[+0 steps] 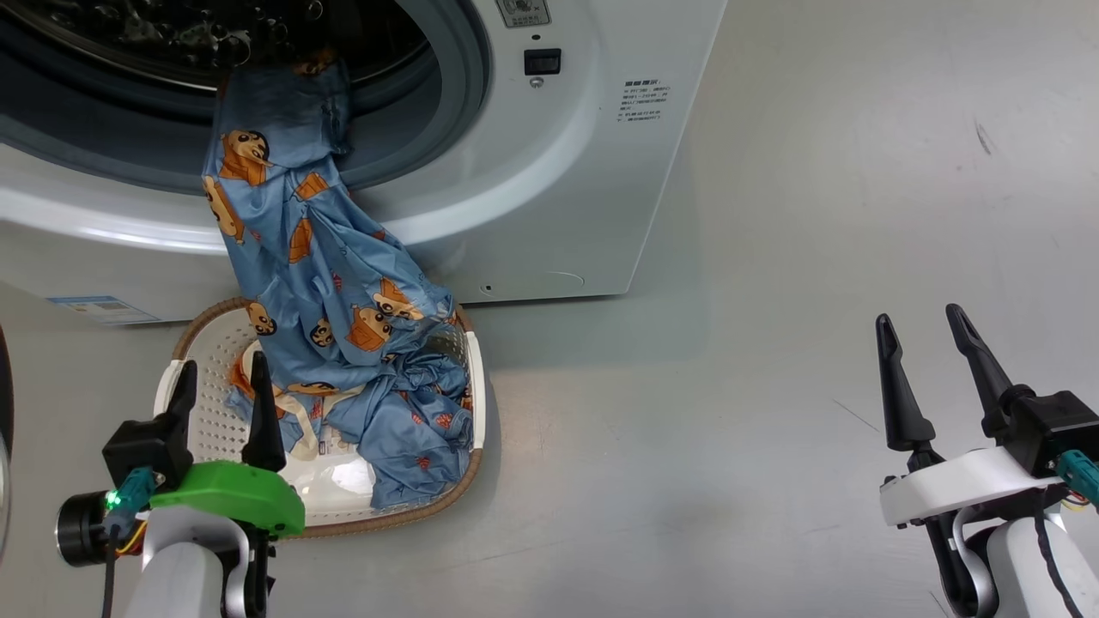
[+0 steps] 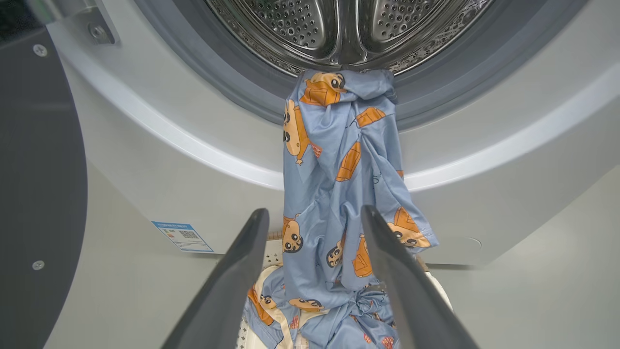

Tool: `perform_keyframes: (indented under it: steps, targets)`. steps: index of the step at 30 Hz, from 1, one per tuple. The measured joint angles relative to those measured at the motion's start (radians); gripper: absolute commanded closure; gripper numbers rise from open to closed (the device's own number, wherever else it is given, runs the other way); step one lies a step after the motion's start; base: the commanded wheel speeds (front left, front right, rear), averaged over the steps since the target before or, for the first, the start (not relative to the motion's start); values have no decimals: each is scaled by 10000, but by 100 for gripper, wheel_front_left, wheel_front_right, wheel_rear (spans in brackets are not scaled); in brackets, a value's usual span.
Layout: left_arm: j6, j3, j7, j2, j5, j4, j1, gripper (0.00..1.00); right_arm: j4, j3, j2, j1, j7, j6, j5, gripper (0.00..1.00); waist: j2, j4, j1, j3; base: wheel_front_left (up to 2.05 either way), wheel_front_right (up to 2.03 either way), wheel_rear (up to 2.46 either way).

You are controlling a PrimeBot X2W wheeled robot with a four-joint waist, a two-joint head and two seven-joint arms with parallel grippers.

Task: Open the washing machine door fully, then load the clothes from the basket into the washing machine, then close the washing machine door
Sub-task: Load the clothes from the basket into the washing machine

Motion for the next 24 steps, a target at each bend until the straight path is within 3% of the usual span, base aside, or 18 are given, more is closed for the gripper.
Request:
perform_keyframes:
  steps: [12, 24]
  targets:
    - [42, -151, 15, -21, -370, -769, 799, 0, -71, 79, -10, 6, 0, 0, 0, 0, 0, 51, 0, 144, 0, 0, 0]
    - [-69, -144, 662, -29, -1024, -928, 990, 0, -151, 316, 81, -216, 0, 0, 0, 0, 0, -317, 0, 643, 0, 0, 0]
